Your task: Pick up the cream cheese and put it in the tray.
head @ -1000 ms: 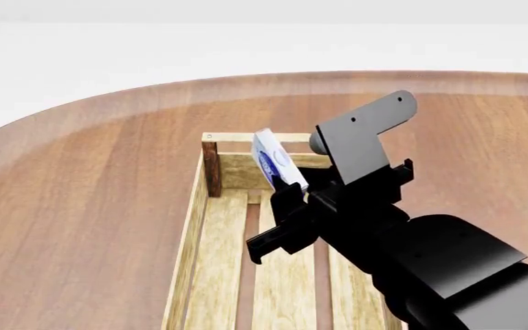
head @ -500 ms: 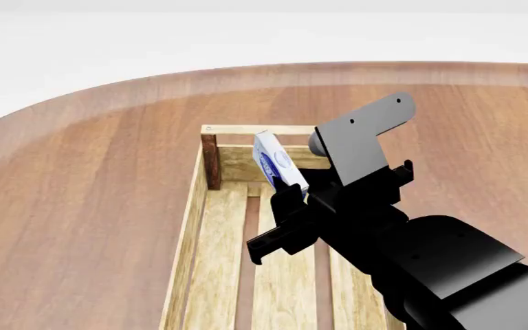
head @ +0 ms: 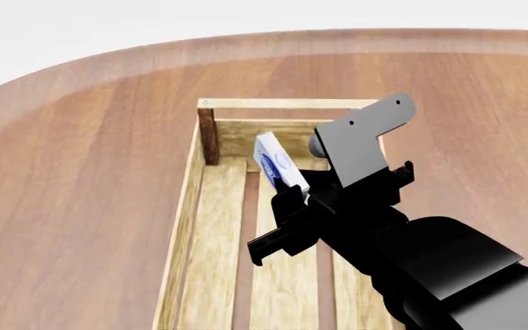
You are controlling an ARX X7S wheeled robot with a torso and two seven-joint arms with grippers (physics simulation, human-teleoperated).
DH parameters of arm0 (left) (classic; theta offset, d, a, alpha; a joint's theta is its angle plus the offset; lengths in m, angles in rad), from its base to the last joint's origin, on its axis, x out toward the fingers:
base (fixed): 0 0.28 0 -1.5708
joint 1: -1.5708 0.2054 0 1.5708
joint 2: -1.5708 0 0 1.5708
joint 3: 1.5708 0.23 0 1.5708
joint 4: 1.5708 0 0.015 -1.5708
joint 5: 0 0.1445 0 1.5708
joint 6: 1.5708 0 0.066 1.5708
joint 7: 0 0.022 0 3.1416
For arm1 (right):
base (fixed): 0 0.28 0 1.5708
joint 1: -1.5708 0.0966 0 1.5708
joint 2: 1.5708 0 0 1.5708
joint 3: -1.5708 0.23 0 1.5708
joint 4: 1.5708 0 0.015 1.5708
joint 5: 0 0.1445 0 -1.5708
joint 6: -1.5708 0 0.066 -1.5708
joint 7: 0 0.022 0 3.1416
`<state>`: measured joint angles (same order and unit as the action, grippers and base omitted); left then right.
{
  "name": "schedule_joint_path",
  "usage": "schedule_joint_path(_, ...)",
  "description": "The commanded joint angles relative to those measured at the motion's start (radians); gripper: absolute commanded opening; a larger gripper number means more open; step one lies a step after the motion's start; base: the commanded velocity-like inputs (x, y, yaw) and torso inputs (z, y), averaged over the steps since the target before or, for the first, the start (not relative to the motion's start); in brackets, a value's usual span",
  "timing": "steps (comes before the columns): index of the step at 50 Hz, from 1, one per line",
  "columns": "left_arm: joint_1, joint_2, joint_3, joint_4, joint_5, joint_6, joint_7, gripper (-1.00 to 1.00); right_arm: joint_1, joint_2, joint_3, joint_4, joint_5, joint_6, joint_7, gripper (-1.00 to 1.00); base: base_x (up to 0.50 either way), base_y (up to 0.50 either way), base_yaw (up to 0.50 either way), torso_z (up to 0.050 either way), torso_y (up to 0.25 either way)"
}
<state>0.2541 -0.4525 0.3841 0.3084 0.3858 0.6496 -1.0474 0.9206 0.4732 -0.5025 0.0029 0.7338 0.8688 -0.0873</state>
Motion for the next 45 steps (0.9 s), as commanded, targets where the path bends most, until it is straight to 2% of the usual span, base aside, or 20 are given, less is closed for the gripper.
schedule_joint_path(1, -0.001, 0.0, 0.001, -0.001, 0.0, -0.002, -0.003, 1.0, 0.008, 0.0, 0.007, -0.01, -0.002, -0.002, -0.001, -1.0, 0.0, 0.0, 0.0, 0.0, -0.088)
schedule_joint_path(45, -0.001, -0.003, 0.006, 0.007, 0.003, -0.013, -0.009, 1.0, 0.012, -0.003, -0.015, -0.009, -0.005, -0.005, 0.001, -1.0, 0.0, 0.0, 0.0, 0.0, -0.086)
